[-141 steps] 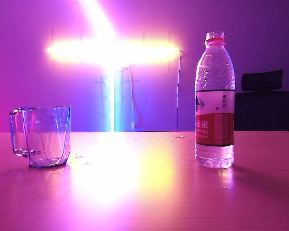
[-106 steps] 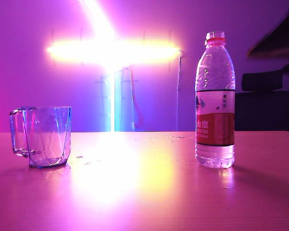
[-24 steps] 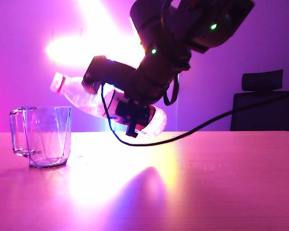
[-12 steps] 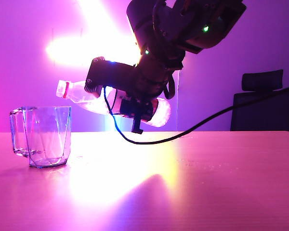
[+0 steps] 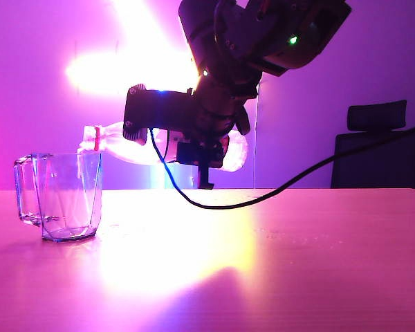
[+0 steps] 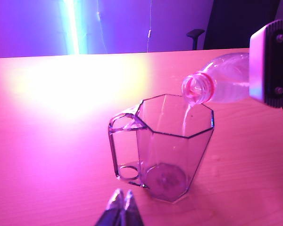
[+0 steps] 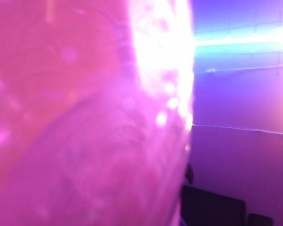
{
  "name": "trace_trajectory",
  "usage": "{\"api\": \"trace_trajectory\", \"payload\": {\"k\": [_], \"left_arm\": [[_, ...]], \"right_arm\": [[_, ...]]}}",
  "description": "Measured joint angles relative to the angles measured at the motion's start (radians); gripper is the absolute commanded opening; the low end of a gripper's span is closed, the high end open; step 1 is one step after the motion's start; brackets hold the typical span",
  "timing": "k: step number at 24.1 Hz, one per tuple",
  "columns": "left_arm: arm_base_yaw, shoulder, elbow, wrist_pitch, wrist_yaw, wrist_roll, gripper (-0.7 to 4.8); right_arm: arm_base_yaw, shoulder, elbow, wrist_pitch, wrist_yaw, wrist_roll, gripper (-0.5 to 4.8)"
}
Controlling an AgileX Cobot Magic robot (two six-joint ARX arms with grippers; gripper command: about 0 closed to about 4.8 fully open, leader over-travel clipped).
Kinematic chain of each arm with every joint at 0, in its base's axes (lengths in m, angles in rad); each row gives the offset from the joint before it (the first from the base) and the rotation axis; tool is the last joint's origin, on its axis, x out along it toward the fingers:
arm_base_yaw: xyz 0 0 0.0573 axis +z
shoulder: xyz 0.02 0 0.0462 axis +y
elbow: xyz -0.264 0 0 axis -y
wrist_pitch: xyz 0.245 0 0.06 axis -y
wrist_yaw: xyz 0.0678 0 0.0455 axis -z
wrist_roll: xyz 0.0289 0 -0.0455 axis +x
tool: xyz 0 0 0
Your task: Pick up the mineral water bottle on the table and pour water into the mug until it's half full.
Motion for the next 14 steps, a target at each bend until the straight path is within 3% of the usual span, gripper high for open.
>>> {"api": "trace_trajectory", "payload": {"k": [14], "left_arm": [[0.0, 0.0, 0.0, 0.0, 0.0, 0.0, -0.02]], "right_arm": [[0.0, 0.0, 0.001, 0.045, 0.055, -0.109, 1.78]]}}
